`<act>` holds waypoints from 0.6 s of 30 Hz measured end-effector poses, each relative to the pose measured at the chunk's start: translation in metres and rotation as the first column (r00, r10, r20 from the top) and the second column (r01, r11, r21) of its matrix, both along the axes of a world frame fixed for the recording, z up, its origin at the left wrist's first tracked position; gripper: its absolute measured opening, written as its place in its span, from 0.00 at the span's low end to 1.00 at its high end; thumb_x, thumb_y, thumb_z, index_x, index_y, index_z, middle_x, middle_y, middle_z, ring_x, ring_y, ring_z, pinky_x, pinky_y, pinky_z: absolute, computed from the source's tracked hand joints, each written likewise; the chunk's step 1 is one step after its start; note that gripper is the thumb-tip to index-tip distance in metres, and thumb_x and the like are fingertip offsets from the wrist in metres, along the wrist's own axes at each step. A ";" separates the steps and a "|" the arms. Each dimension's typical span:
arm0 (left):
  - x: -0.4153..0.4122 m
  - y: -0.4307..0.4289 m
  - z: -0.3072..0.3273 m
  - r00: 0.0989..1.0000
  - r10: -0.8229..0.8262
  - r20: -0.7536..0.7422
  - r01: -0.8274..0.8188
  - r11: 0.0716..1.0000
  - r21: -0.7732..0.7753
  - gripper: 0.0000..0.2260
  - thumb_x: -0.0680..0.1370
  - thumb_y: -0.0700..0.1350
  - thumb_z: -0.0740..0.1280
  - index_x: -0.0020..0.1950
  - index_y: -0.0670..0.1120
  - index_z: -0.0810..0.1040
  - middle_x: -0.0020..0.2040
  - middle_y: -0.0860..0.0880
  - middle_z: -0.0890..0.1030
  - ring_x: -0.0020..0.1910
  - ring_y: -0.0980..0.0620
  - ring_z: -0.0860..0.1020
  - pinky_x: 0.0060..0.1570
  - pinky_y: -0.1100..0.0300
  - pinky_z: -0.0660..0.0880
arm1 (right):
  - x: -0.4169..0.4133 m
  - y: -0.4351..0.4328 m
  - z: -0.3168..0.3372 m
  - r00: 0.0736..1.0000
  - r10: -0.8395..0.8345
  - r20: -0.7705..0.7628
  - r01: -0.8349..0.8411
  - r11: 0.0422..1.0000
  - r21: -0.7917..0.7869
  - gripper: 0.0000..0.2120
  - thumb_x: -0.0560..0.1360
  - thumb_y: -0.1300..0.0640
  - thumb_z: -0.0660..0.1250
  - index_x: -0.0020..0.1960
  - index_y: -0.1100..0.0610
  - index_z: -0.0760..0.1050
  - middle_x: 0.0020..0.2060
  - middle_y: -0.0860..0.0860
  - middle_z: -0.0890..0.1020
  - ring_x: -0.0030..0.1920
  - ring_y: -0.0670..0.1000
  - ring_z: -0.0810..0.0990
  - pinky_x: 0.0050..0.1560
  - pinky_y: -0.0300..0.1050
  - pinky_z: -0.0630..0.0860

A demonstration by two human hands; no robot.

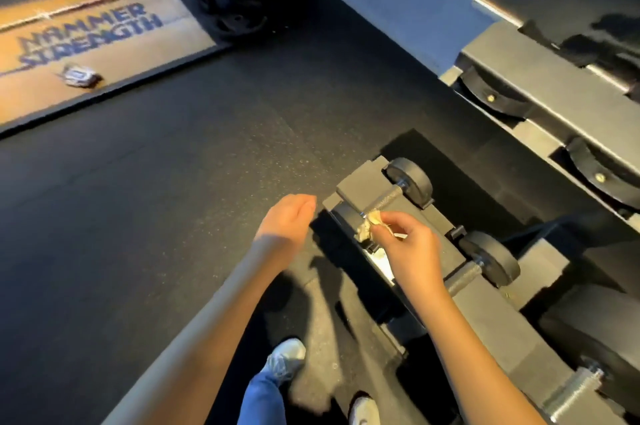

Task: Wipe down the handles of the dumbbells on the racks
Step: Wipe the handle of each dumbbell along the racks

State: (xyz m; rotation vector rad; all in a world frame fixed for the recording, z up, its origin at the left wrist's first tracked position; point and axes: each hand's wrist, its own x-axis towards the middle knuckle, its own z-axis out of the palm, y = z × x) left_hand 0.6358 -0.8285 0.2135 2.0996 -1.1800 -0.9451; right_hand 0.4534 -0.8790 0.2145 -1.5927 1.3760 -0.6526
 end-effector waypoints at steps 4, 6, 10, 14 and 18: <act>-0.012 0.084 0.039 0.983 0.186 -0.008 -0.186 0.977 -0.103 0.13 0.83 0.47 0.56 0.61 0.46 0.78 0.57 0.53 0.76 0.55 0.60 0.71 0.57 0.68 0.62 | -0.015 0.033 0.038 0.985 0.150 0.081 -0.149 0.989 -0.021 0.06 0.75 0.59 0.69 0.49 0.50 0.80 0.44 0.41 0.82 0.43 0.33 0.77 0.41 0.25 0.70; -0.021 0.127 0.055 0.933 0.357 -0.041 -0.359 0.923 -0.136 0.13 0.82 0.46 0.59 0.62 0.44 0.78 0.59 0.50 0.78 0.59 0.56 0.74 0.62 0.63 0.65 | -0.021 0.053 0.052 0.965 0.234 0.120 -0.233 0.972 -0.023 0.06 0.74 0.61 0.70 0.48 0.52 0.81 0.43 0.44 0.83 0.43 0.34 0.78 0.43 0.25 0.71; -0.045 0.205 0.074 0.810 0.581 -0.075 -0.585 0.799 -0.141 0.11 0.81 0.42 0.60 0.57 0.43 0.81 0.54 0.50 0.80 0.57 0.51 0.77 0.64 0.56 0.69 | -0.027 0.100 0.069 0.908 0.387 0.159 -0.393 0.920 0.006 0.07 0.73 0.61 0.71 0.47 0.49 0.81 0.43 0.46 0.84 0.45 0.42 0.81 0.48 0.38 0.77; -0.074 0.281 0.068 0.725 0.687 -0.048 -0.688 0.719 -0.093 0.12 0.81 0.40 0.58 0.58 0.46 0.79 0.54 0.52 0.79 0.56 0.53 0.75 0.59 0.62 0.67 | -0.033 0.162 0.066 0.833 0.528 0.166 -0.538 0.843 0.018 0.12 0.72 0.62 0.72 0.43 0.44 0.79 0.41 0.45 0.84 0.44 0.41 0.81 0.48 0.34 0.76; -0.099 0.348 0.051 0.602 0.798 -0.018 -0.798 0.602 0.005 0.12 0.81 0.40 0.58 0.58 0.44 0.79 0.55 0.51 0.79 0.58 0.53 0.75 0.55 0.65 0.64 | -0.039 0.222 0.039 0.741 0.666 0.093 -0.671 0.739 0.054 0.07 0.71 0.63 0.72 0.45 0.52 0.81 0.42 0.48 0.83 0.44 0.45 0.81 0.49 0.43 0.77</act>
